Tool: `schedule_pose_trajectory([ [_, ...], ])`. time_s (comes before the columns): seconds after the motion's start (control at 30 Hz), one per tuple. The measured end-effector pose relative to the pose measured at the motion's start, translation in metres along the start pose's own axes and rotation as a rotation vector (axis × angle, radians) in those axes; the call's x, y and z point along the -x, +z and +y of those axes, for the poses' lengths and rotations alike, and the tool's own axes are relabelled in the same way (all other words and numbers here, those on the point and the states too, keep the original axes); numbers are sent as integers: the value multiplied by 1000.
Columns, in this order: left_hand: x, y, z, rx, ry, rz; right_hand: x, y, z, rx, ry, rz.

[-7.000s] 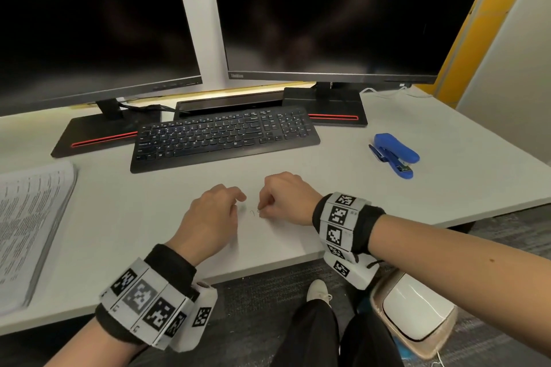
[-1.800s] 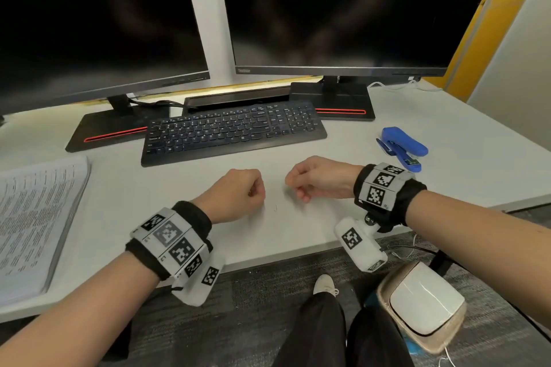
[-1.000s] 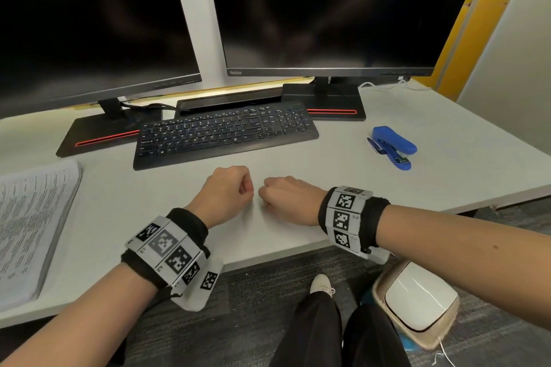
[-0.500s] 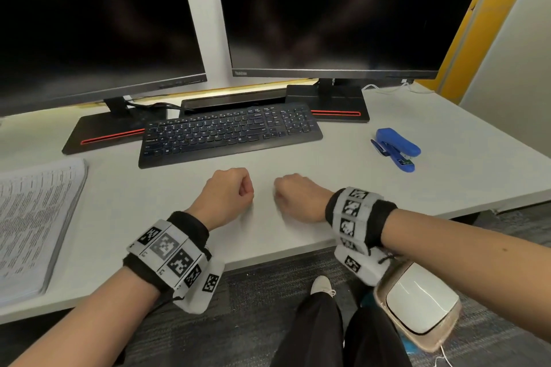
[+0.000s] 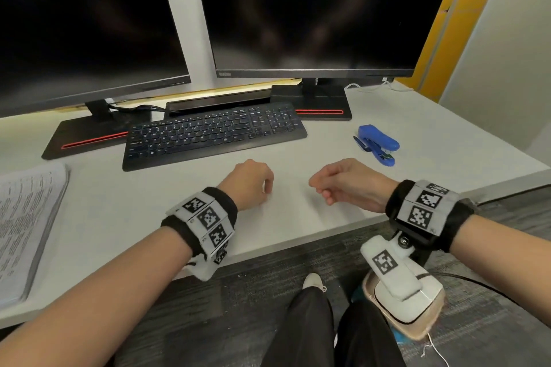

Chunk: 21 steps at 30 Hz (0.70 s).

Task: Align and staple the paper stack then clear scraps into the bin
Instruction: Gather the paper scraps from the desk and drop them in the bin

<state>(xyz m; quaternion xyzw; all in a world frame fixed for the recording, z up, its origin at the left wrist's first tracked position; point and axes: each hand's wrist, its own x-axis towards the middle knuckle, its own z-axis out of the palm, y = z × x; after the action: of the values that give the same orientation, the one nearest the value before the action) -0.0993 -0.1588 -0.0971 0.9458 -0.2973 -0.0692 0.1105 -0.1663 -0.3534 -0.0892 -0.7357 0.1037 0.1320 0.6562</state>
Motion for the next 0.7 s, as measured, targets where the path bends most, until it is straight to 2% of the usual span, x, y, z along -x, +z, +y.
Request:
schedule_pose_trajectory([
  [0.3,-16,-14,8,-130,71,-256,28,-12,9,-8,-29,15],
  [0.53,-14,-15,13,-268,151,-316,43,-19,14,-56,-23,53],
  [0.7,-15,-14,6,-181,127,-340,48,-20,17,-67,-9,76],
])
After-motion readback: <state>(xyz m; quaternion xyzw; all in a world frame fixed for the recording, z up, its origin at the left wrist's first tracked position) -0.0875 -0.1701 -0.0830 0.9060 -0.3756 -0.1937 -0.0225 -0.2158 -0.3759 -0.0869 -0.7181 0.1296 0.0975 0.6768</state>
